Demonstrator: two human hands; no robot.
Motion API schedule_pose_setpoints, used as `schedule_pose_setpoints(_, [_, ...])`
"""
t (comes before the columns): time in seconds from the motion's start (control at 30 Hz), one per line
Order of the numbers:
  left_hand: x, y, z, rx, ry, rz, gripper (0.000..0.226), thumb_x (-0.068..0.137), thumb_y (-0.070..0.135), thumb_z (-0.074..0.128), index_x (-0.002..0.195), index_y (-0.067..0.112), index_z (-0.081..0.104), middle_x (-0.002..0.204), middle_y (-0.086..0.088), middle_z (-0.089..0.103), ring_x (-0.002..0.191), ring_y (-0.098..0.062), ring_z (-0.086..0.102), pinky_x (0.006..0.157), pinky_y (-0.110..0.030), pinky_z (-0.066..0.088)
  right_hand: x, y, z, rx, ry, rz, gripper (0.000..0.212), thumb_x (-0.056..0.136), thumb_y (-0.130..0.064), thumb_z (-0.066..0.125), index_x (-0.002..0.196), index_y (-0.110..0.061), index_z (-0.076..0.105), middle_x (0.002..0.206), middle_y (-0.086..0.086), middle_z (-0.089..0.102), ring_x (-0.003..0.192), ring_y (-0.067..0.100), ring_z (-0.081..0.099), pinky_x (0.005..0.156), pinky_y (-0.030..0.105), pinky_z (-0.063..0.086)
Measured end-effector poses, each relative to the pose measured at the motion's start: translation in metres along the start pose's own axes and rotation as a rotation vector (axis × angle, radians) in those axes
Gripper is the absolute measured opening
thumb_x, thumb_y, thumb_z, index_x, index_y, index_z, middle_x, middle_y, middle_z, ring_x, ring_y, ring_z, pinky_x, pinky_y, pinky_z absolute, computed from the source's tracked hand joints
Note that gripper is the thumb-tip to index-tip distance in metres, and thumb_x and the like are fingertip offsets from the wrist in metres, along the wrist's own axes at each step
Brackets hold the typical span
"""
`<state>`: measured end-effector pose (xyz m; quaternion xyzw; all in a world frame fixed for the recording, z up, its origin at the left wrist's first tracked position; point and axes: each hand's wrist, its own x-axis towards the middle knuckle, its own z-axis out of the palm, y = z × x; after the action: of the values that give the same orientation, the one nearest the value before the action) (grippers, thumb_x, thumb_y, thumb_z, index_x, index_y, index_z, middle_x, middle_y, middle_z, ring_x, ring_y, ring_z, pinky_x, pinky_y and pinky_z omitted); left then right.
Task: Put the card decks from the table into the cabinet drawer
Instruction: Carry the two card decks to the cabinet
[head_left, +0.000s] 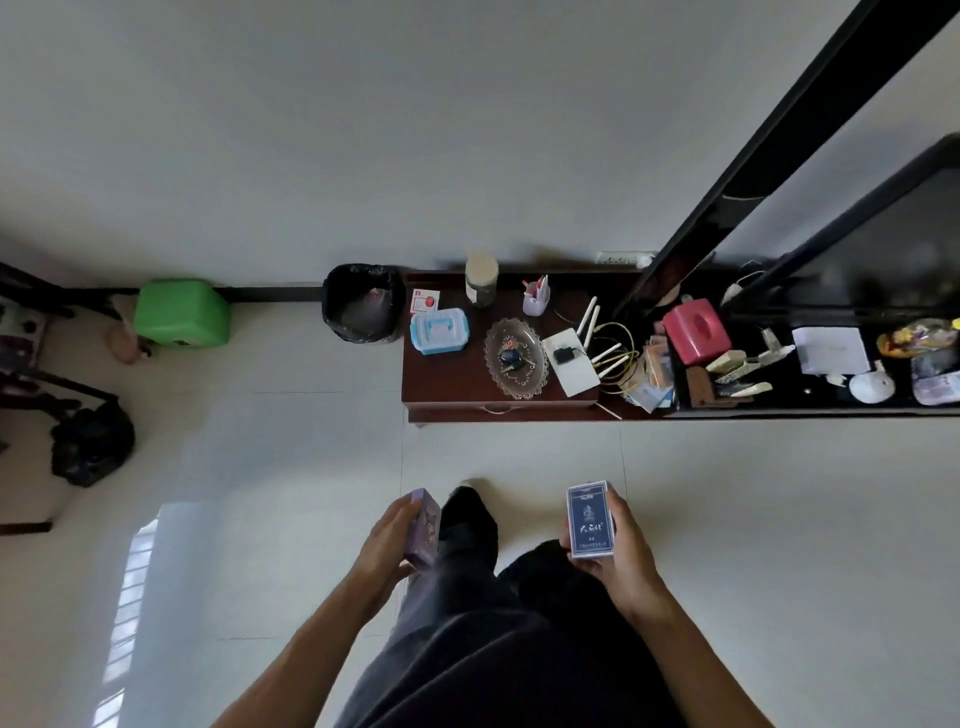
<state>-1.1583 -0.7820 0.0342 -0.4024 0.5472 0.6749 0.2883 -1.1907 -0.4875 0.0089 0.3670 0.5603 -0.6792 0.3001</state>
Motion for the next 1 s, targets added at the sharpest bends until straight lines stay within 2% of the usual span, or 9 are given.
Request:
schedule_pose_setpoints(0.07, [0.02, 0.029, 0.001, 0.018, -0.013, 0.006, 0.041, 0.098, 0.042, 0.048, 0.126, 0.013, 0.056, 0.113, -0.023, 0.062, 0.094, -0.032, 0.062, 0.073, -0.038, 0.051, 0.014, -0.017, 0.012, 0.014, 0.002, 0.02, 0.057, 0.101, -0.056, 0.044, 0.125, -0.008, 0.063, 0.096, 0.015, 0.074, 0.078, 0.028, 0.073, 0.072, 0.04, 0.055])
schedule_pose_setpoints(0.17, [0.043, 0.056, 0.007, -0.001, 0.024, -0.001, 0.037, 0.1, 0.04, 0.045, 0.13, 0.02, 0.055, 0.125, -0.019, 0.06, 0.11, -0.038, 0.062, 0.081, -0.042, 0.055, 0.035, -0.037, 0.025, 0.075, -0.011, 0.066, 0.053, 0.102, -0.053, 0.043, 0.119, -0.01, 0.068, 0.094, 0.013, 0.077, 0.077, 0.028, 0.074, 0.072, 0.041, 0.055])
schedule_pose_setpoints(0.27, [0.068, 0.069, 0.011, -0.043, 0.047, -0.025, 0.038, 0.1, 0.037, 0.043, 0.133, 0.02, 0.053, 0.129, -0.017, 0.058, 0.117, -0.039, 0.06, 0.089, -0.047, 0.054, 0.063, -0.055, 0.036, 0.089, -0.036, 0.1, 0.052, 0.101, -0.053, 0.044, 0.12, -0.011, 0.069, 0.096, 0.014, 0.076, 0.082, 0.029, 0.072, 0.079, 0.042, 0.053])
schedule_pose_setpoints(0.37, [0.101, 0.067, 0.014, -0.08, 0.086, -0.036, 0.038, 0.099, 0.03, 0.044, 0.135, 0.019, 0.051, 0.133, -0.019, 0.055, 0.117, -0.041, 0.059, 0.085, -0.046, 0.056, 0.1, -0.067, 0.037, 0.134, -0.062, 0.118, 0.045, 0.1, -0.051, 0.047, 0.116, -0.017, 0.073, 0.098, 0.014, 0.076, 0.084, 0.028, 0.072, 0.085, 0.045, 0.052])
schedule_pose_setpoints(0.5, [0.158, 0.047, 0.019, -0.118, 0.115, -0.043, 0.039, 0.1, 0.03, 0.044, 0.137, 0.021, 0.05, 0.136, -0.017, 0.053, 0.119, -0.04, 0.058, 0.071, -0.035, 0.06, 0.167, -0.065, 0.034, 0.158, -0.071, 0.137, 0.038, 0.097, -0.05, 0.052, 0.103, -0.026, 0.081, 0.099, 0.009, 0.078, 0.082, 0.022, 0.076, 0.084, 0.042, 0.053])
schedule_pose_setpoints(0.7, [0.262, 0.009, 0.023, -0.184, 0.136, -0.042, 0.048, 0.095, 0.039, 0.05, 0.141, 0.024, 0.048, 0.138, -0.011, 0.057, 0.116, -0.035, 0.063, 0.08, -0.038, 0.06, 0.289, -0.033, 0.029, 0.14, -0.115, 0.133, 0.036, 0.093, -0.051, 0.054, 0.093, -0.03, 0.083, 0.098, 0.009, 0.079, 0.081, 0.02, 0.077, 0.081, 0.042, 0.053])
schedule_pose_setpoints(0.77, [0.302, -0.003, 0.021, -0.198, 0.175, -0.013, 0.047, 0.095, 0.04, 0.05, 0.14, 0.023, 0.051, 0.136, -0.014, 0.059, 0.112, -0.035, 0.065, 0.077, -0.037, 0.06, 0.334, -0.019, 0.026, 0.163, -0.125, 0.115, 0.035, 0.091, -0.051, 0.056, 0.095, -0.028, 0.082, 0.098, 0.014, 0.078, 0.083, 0.023, 0.077, 0.079, 0.042, 0.057])
schedule_pose_setpoints(0.83, [0.344, -0.015, 0.019, -0.198, 0.209, 0.011, 0.047, 0.095, 0.041, 0.052, 0.138, 0.022, 0.052, 0.133, -0.016, 0.061, 0.108, -0.035, 0.067, 0.073, -0.037, 0.06, 0.378, -0.002, 0.024, 0.16, -0.128, 0.105, 0.038, 0.094, -0.05, 0.056, 0.109, -0.022, 0.078, 0.101, 0.017, 0.077, 0.084, 0.026, 0.077, 0.07, 0.039, 0.06])
schedule_pose_setpoints(1.0, [0.456, -0.066, 0.01, -0.215, 0.213, 0.133, 0.043, 0.096, 0.039, 0.049, 0.137, 0.025, 0.053, 0.128, -0.015, 0.065, 0.099, -0.031, 0.072, 0.07, -0.032, 0.058, 0.486, 0.046, 0.022, 0.084, -0.213, 0.016, 0.047, 0.102, -0.049, 0.042, 0.125, -0.017, 0.067, 0.098, 0.015, 0.077, 0.075, 0.021, 0.073, 0.057, 0.032, 0.056])
